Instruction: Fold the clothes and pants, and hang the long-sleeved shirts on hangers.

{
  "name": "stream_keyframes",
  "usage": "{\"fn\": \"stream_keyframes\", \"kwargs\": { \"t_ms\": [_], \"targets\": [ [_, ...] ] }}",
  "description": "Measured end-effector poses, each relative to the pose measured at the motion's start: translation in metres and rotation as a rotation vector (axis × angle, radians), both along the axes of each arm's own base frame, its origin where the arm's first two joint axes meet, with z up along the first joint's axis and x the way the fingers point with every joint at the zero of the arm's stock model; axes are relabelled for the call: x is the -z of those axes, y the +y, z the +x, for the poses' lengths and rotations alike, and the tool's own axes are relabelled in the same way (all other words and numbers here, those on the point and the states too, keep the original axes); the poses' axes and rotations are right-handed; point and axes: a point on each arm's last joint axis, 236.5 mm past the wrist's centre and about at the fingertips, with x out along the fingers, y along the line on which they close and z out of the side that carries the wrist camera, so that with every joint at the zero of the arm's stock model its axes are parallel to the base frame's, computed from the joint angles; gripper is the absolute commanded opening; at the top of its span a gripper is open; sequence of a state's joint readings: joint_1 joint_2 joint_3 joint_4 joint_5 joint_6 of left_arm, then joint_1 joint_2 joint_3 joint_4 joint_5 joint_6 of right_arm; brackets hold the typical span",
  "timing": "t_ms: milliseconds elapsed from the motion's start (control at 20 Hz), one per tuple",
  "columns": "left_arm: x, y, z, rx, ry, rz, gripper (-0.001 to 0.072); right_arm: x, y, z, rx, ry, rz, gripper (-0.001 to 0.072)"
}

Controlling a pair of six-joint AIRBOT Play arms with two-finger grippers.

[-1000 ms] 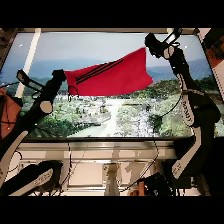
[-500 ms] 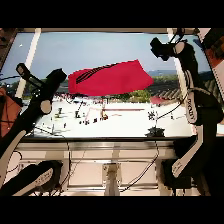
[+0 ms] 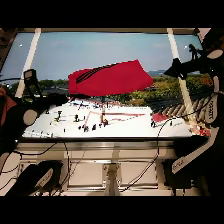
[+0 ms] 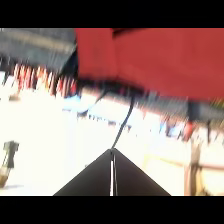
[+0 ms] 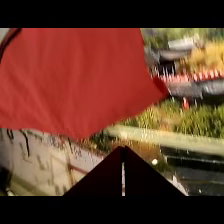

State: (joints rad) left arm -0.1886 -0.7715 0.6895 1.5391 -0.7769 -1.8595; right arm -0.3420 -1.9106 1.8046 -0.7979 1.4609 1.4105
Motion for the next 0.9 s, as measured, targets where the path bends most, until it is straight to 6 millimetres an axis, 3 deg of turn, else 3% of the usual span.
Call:
{"fn": "stream_keyframes", "kwargs": {
  "t_ms": [150,200,300,600,900],
  "targets": [
    [0.016,-0.004,-0.032,0.038,0.135,0.031,0.0019,0.021,0.027,-0.024,0.04,0.031,0.096,0.0006],
    [0.018,-0.006,-0.038,0.048,0.157,0.033,0.0019,0.029,0.036,-0.025,0.091,0.023,0.117,0.0071],
    [0.021,-0.009,-0.046,0.062,0.185,0.036,0.0019,0.042,0.054,-0.021,0.208,0.015,0.153,0.0706],
    [0.023,-0.014,-0.054,0.078,0.216,0.026,0.002,0.076,0.107,-0.01,0.368,0.047,0.154,0.0698],
    [0.024,-0.015,-0.056,0.082,0.223,0.026,0.0019,0.099,0.14,0.015,0.476,0.08,0.162,0.0697]
  ]
}}
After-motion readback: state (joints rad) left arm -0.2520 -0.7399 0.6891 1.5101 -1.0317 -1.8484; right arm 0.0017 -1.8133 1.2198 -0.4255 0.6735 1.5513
